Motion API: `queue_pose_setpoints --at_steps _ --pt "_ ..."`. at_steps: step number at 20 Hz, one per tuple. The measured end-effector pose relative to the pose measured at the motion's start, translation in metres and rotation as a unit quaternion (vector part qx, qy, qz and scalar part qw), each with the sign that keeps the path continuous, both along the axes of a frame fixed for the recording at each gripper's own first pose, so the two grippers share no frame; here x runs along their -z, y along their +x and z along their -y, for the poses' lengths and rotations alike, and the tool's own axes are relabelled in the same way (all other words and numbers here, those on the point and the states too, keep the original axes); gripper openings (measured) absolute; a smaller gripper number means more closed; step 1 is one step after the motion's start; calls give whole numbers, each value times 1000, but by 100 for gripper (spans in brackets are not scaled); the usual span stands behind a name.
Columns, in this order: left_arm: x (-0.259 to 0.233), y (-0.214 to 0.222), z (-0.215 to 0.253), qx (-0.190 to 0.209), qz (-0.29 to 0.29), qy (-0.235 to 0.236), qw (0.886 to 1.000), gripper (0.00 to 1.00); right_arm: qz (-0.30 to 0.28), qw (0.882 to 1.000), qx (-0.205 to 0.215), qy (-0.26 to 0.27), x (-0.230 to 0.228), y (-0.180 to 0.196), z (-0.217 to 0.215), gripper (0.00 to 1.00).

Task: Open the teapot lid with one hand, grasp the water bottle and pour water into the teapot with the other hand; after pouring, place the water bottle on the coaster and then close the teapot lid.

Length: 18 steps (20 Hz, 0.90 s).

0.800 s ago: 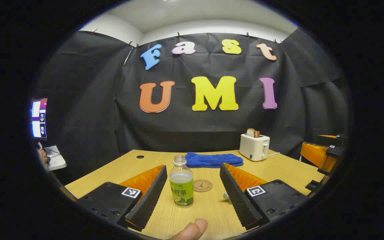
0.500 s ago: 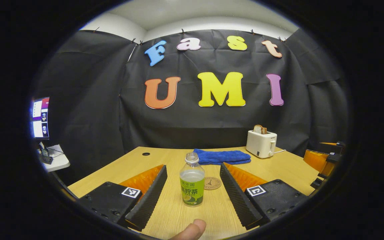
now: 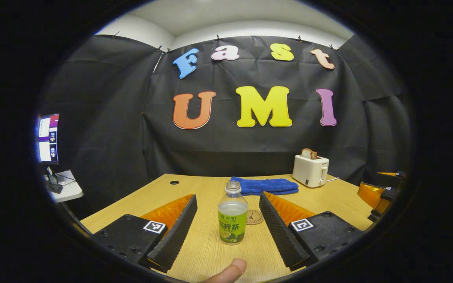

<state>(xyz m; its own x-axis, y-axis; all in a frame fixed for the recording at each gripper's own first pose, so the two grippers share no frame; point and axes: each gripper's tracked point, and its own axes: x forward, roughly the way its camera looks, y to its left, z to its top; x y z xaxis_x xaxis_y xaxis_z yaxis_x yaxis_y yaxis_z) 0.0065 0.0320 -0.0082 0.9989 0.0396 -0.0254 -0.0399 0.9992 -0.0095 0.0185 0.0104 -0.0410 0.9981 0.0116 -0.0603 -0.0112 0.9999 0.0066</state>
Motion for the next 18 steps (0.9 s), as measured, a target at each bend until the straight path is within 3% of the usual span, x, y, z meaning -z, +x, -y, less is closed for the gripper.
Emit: queue_pose_setpoints --at_steps 12,15,18 --pt "20 15 -17 -17 -24 16 999 99 -49 996 -70 11 70 72 -95 94" --pt "23 15 -21 -21 -29 12 999 99 -72 994 -77 23 85 82 -106 97" --pt "24 17 -24 -25 -30 13 999 99 -84 994 -68 21 94 88 -107 79"
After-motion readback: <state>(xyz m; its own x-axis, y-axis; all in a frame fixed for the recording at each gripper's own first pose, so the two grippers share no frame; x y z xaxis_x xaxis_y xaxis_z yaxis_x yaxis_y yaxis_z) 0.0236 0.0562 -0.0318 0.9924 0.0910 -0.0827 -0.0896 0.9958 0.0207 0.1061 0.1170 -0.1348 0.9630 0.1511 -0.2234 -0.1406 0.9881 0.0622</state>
